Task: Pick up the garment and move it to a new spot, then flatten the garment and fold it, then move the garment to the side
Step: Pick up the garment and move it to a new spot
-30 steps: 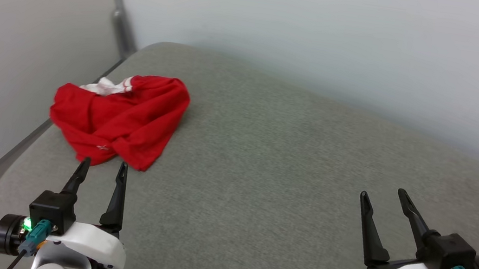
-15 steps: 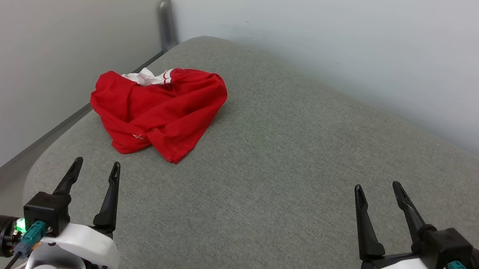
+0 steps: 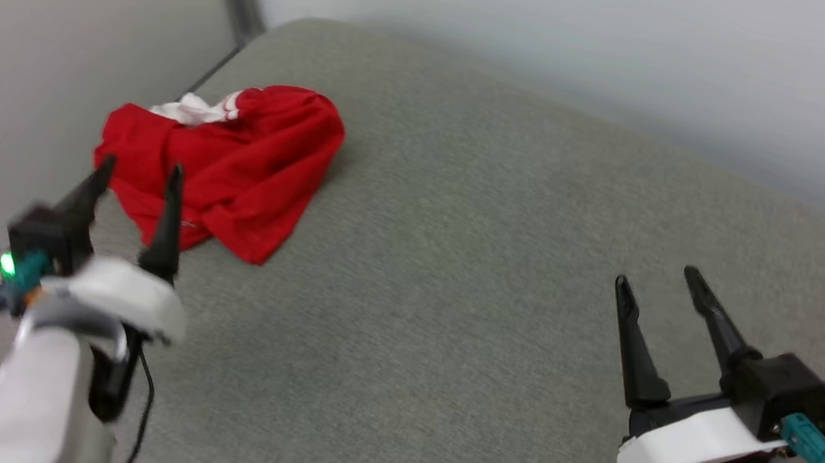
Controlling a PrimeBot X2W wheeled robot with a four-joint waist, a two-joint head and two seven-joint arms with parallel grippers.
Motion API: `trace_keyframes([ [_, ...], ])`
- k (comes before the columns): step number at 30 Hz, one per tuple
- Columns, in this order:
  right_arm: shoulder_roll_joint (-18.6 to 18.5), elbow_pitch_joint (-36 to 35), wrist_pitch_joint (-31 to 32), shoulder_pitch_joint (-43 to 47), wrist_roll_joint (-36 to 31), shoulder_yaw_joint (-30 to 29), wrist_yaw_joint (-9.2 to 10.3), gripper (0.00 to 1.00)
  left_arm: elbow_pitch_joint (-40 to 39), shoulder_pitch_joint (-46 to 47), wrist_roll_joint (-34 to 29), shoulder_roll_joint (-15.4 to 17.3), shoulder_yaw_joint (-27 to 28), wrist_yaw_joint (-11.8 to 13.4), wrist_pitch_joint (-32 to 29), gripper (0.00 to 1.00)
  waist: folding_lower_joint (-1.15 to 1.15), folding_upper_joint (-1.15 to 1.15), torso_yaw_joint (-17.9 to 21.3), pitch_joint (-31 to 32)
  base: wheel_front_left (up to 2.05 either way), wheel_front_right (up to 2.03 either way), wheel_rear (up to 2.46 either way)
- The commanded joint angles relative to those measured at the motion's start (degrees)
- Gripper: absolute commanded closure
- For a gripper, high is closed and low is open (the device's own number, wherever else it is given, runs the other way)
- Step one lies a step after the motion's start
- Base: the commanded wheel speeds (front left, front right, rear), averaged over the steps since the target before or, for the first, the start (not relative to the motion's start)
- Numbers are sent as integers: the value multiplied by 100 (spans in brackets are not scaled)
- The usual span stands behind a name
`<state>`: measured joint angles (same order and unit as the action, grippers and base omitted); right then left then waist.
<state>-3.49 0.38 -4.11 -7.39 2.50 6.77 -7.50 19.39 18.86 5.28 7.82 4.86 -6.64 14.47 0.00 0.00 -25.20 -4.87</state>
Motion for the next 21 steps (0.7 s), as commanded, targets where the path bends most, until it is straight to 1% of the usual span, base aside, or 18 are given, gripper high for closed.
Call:
trace_keyframes([
  [1, -45, -39, 6, -117, -28, -2, 2, 0, 42, 207, 12, 73, 22, -29, -42, 0, 0, 0, 274, -287, 0, 0, 0],
  [5, -113, -105, 31, -235, -9, -55, 2, 0, 521, 1015, 199, 403, 11, -51, -535, 0, 0, 0, 588, -627, 0, 0, 0],
  [10, -113, -190, 20, -401, -37, -130, 2, 0, 1079, 1879, 649, 916, -64, -83, -1539, 0, 0, 0, 927, -1082, 0, 0, 0],
  [16, -74, -161, -87, -565, -5, -174, 2, 0, 1726, 2380, 1469, 1699, -619, -86, -3021, 0, 0, 0, 1241, -1498, 0, 0, 0],
  [18, -70, -157, -117, -639, 6, -167, 2, 0, 1908, 2475, 1769, 1924, -835, -86, -3373, 0, 0, 0, 1316, -1656, 0, 0, 0],
  [21, -58, -105, -184, -730, 36, -142, 2, 0, 2218, 2535, 2175, 2223, -1083, -87, -3730, 0, 0, 0, 1422, -1813, 0, 0, 0],
])
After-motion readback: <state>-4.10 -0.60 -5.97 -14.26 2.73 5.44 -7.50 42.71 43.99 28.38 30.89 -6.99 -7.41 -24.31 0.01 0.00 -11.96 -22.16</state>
